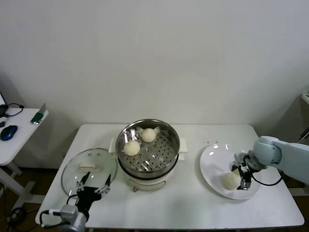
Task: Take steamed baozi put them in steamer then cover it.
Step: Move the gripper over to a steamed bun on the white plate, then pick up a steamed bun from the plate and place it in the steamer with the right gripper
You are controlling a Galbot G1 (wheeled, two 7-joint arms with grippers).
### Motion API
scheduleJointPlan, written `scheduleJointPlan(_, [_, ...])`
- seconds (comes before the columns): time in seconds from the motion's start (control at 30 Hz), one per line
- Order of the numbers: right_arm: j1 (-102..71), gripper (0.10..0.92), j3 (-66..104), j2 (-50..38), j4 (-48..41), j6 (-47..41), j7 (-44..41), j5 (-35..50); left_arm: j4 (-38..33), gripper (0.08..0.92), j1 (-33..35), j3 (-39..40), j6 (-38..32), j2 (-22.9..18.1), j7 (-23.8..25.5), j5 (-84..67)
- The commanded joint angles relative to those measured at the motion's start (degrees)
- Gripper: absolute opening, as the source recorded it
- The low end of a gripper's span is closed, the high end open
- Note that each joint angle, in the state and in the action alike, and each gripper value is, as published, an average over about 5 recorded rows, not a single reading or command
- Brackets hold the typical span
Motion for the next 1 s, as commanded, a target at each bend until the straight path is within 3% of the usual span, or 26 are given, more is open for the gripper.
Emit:
scheduleJointPlan(0.03, [-4.68, 0.823, 4.29, 0.28, -0.83, -0.83, 0.71, 0.13, -0.04, 0.823, 0.05, -0.01, 0.05, 0.07, 0.01, 0.09])
scheduleJointPlan(0.33, [-4.57, 0.815, 4.36, 0.56, -1.1, -1.06, 0.58, -0.35, -0.17, 0.823, 0.14, 0.06, 0.05, -0.17, -0.03, 0.23])
scheduleJointPlan(0.6, [-4.94, 0.742, 5.05, 1.05, -1.7, -0.82, 0.42, -0.39, -0.33, 0.823, 0.24, 0.22, 0.01, -0.31, -0.01, 0.51])
scheduleJointPlan(1.0, [-1.7, 0.696, 3.79, 1.94, -1.49, 0.97, -1.26, -2.63, -0.41, 0.823, 0.12, 0.21, -0.05, -0.39, 0.03, 0.7])
